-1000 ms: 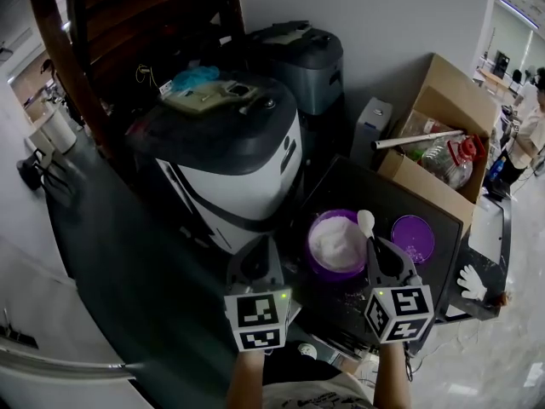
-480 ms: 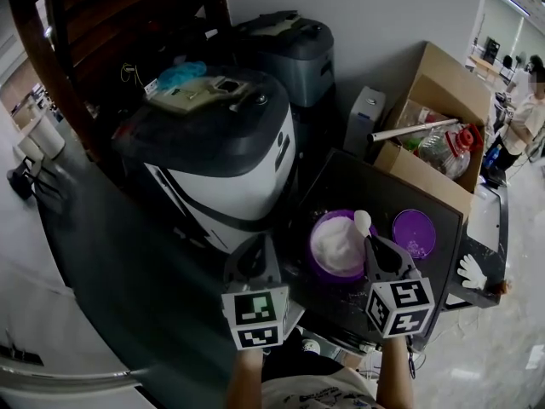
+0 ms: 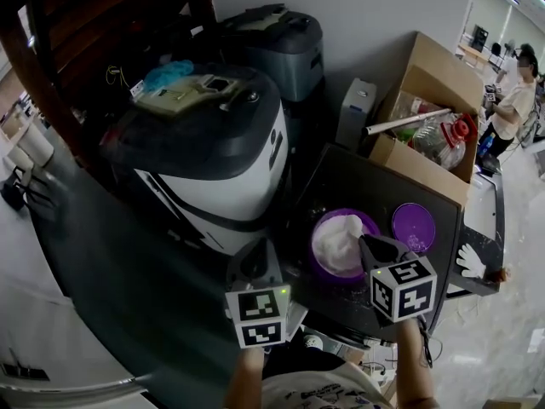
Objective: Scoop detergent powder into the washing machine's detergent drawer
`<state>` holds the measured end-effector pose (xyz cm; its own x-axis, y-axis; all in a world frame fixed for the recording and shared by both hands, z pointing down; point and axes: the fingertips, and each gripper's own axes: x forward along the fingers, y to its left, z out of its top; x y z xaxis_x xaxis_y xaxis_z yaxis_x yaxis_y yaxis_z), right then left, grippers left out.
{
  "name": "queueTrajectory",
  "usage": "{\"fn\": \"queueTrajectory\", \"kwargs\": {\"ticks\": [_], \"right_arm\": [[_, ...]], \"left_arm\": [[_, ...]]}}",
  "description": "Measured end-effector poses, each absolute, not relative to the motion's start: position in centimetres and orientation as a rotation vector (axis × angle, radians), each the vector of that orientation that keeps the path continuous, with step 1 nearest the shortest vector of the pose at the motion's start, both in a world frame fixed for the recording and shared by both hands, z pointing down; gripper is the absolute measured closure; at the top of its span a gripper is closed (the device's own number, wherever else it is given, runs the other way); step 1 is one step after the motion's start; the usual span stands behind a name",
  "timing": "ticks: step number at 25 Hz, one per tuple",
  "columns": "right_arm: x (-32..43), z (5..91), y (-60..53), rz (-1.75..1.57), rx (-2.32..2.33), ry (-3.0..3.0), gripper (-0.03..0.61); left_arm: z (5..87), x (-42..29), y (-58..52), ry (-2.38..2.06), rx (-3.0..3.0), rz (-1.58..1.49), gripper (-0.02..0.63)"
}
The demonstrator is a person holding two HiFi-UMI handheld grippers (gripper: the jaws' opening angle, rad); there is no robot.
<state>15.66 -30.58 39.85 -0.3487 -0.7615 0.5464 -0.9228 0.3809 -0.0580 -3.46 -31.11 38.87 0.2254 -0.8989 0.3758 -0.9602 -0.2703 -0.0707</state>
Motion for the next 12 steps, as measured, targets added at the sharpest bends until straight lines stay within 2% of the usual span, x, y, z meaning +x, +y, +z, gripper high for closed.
{"fn": "queueTrajectory", "kwargs": {"ticks": [12], "right_arm": [[14.0,42.4,-30.2,0.578,1.176,-2.104,0.558]], "left_arm": [[40.4,-3.1,-31.2,-1.72,2.301,0.578,0.612]]}}
